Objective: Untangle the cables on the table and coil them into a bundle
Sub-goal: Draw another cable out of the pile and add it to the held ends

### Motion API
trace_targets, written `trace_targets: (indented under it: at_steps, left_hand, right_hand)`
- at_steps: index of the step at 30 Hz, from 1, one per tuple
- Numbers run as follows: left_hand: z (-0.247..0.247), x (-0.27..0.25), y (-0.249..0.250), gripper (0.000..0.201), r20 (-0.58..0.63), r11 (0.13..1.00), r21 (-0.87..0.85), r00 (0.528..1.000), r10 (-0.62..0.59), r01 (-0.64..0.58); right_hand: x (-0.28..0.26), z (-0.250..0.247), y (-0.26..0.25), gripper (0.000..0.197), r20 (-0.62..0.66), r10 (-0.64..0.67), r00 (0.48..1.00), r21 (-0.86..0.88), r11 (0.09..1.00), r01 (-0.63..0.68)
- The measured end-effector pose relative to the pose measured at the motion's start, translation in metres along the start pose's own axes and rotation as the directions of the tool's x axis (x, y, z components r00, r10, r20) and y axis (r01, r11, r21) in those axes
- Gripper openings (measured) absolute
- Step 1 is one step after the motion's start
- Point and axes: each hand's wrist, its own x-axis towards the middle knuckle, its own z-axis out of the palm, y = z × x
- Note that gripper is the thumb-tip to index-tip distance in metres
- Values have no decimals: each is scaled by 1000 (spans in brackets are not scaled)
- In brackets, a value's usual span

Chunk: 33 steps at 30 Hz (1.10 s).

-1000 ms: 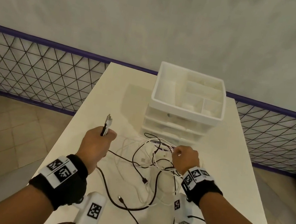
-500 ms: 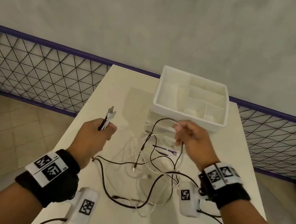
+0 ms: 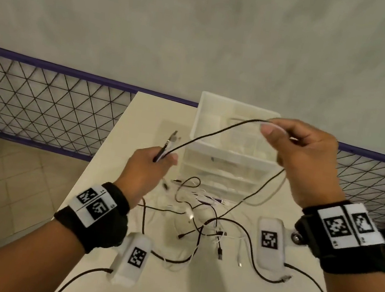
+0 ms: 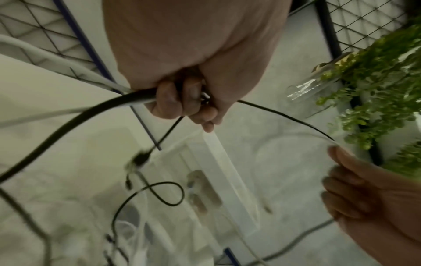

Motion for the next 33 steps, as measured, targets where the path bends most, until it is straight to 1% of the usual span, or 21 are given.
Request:
trace_targets:
  at_steps: [2,4,7,9,10,11,12,13,14,15,16,17,19,22,24,27,29,30,31,32,33]
  left_hand:
    - [-13,3,-11,31,-38,998,28,998,-53,54]
    - [-19,5,-18,26,-36,996,50,996,-77,79]
    - [-20,4,-21,24,-6,993,13,994,-113,113]
    - [-23,4,-23,25,24,986,-16,986,-164,164]
    - [-25,3,-25,26,49,981,-27,980,-191,192]
    - [-29,2,-27,26,80,974,-50,973,-215,220]
    - [-32,0,-29,27,108,965,-86,965,-239,248]
    - [-36,-1,-31,27,129,953,-129,958,-258,274]
    - [-39,-3,-32,28,137,942,-166,952,-272,293]
    - [-41,-4,-32,29,140,932,-195,949,-281,305]
    - [-42,-5,-33,29,141,925,-216,947,-287,312]
    - [-43,-6,-33,29,145,922,-221,946,-290,317]
    - [-42,-5,-34,27,163,931,-192,946,-282,310]
    - [-37,-6,-35,18,176,957,-58,946,-271,285]
    - [-33,-8,-39,7,199,958,72,937,-286,277]
    - [-30,-10,-49,16,158,938,193,934,-321,289]
    - [-31,-12,-54,9,122,935,177,936,-331,307]
    - [-32,-13,-56,9,107,935,162,937,-333,314]
    - [-33,-15,-58,12,90,937,154,940,-328,313]
    - [-34,-15,-61,16,76,939,149,943,-323,310]
    - [-35,-16,-64,19,67,940,144,945,-320,308]
  right_hand:
    - [5,-18,1,8,-128,-15,992,6,1000,16]
    - [8,-27,3,12,-198,-18,980,21,1000,23]
    - [8,-23,13,8,-193,11,981,-43,999,-20]
    - [5,-23,28,11,-145,108,984,-143,981,-129]
    - [2,-25,37,14,-96,188,977,-231,951,-206]
    - [-1,-28,47,17,-31,281,959,-360,892,-273]
    - [-5,-32,58,18,39,376,926,-518,800,-303]
    - [-10,-36,69,17,93,459,883,-660,692,-291]
    - [-15,-38,78,15,122,528,841,-759,595,-264]
    - [-20,-40,85,14,127,579,805,-815,523,-247]
    - [-25,-41,91,15,129,619,775,-843,480,-244]
    - [-28,-42,95,26,136,651,747,-853,461,-246]
    - [-30,-38,94,53,186,672,716,-844,483,-234]
    - [-30,-20,87,77,273,617,738,-810,562,-170]
    - [-33,-4,90,80,278,574,770,-826,552,-113]
    - [-45,19,104,67,217,482,849,-871,488,-55]
    - [-58,33,114,51,214,377,901,-858,514,-11]
    - [-64,41,120,44,233,326,916,-834,552,16]
    - [-70,48,126,39,267,292,918,-803,595,45]
    - [-76,56,132,36,322,271,907,-767,637,82]
    - [-81,64,139,35,393,267,880,-734,668,125]
